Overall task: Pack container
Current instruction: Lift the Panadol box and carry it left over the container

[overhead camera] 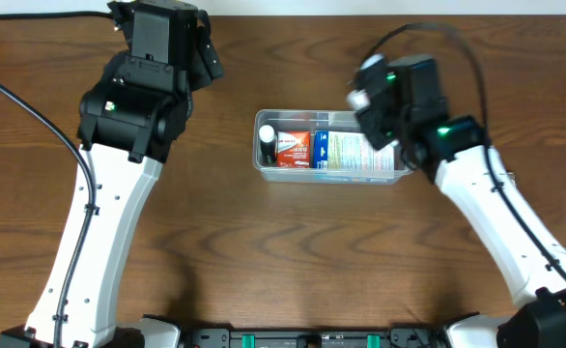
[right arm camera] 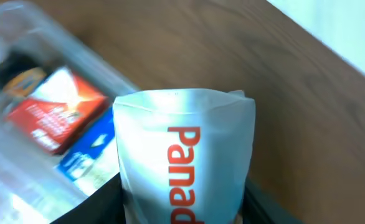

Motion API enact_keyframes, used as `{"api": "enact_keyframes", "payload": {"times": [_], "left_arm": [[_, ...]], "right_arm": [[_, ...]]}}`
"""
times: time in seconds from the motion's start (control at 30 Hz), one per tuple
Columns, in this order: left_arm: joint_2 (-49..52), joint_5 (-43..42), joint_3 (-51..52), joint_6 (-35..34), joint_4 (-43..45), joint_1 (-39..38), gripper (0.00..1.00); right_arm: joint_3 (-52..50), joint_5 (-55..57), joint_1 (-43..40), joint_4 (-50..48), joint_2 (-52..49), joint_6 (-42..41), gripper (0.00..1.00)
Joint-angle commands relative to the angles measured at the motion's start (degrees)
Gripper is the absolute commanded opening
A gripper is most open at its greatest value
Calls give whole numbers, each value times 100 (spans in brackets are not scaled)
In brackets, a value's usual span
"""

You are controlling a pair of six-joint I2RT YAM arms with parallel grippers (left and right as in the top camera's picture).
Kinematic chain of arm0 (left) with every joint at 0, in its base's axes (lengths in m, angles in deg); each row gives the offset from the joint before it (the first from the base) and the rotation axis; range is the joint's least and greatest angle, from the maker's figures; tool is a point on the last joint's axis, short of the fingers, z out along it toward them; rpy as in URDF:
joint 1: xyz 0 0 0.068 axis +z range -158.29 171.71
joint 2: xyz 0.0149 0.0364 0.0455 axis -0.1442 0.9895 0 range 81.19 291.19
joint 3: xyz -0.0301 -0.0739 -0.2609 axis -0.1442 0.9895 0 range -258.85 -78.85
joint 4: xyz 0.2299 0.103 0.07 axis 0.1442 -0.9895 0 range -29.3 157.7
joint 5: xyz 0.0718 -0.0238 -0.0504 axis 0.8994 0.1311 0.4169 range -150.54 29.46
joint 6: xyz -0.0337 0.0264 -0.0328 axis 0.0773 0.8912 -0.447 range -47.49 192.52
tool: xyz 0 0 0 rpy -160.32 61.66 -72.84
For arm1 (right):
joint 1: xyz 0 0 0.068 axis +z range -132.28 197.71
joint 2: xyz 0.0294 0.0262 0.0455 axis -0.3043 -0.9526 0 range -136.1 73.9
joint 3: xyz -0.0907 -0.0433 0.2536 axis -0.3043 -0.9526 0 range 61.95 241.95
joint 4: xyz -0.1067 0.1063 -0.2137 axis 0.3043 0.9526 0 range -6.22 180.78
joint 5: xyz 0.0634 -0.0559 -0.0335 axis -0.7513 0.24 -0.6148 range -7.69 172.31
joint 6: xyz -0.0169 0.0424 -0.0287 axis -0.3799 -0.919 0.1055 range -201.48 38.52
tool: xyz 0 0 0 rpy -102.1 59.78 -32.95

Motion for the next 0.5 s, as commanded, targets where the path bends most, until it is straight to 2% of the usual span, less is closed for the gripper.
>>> {"api": "enact_keyframes", "payload": {"times": [0.0,0.2,0.47], "left_arm": [[-15,94,-42,79,0,24,98],[-15,94,-42,81,0,24,98],[-15,94,-42,79,0,24,98]], "right_arm": [[-61,-17,166,11,-76,815,49],[-146,-37,186,136,-413,1305,45],[-146,-258,188,271,-977,1937,46]]}}
